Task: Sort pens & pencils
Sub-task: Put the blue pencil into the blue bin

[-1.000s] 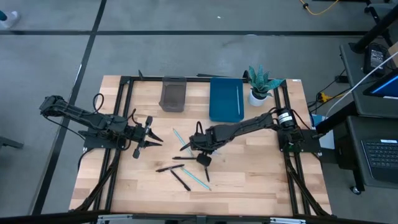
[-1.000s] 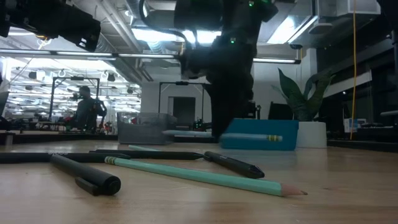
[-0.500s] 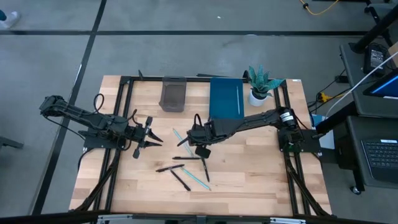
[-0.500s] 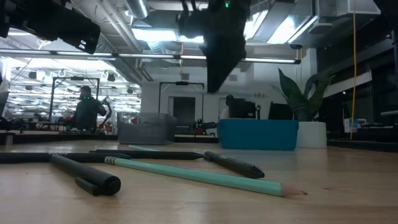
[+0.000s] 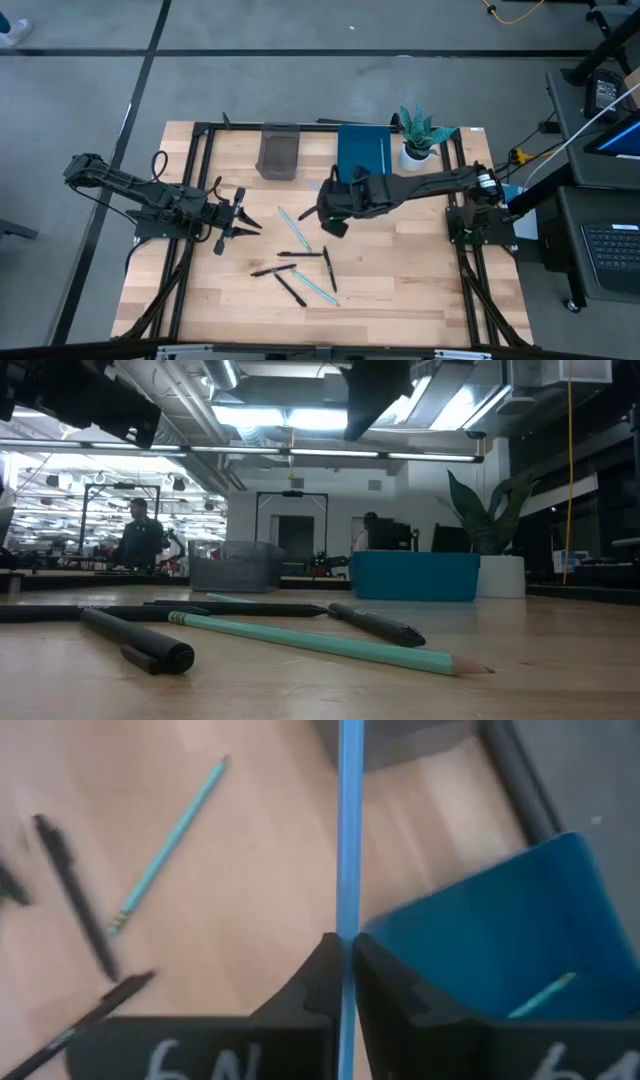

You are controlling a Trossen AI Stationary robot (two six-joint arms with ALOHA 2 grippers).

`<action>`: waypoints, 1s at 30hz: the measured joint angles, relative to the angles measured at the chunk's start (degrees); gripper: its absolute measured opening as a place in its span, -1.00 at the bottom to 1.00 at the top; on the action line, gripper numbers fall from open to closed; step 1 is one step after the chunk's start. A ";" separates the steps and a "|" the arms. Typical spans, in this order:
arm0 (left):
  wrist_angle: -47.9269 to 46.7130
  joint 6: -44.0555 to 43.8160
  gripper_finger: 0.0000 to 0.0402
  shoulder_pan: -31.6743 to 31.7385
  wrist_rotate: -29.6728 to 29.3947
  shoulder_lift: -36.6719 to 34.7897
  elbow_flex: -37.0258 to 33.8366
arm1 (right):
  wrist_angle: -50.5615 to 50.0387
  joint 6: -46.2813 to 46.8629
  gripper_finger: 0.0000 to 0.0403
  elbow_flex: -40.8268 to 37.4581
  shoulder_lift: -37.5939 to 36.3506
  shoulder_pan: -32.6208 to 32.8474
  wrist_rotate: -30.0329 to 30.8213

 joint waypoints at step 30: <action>-0.14 -0.07 -0.68 -0.02 0.01 0.00 0.00 | -7.53 3.00 -0.98 -10.05 -6.44 -12.07 7.50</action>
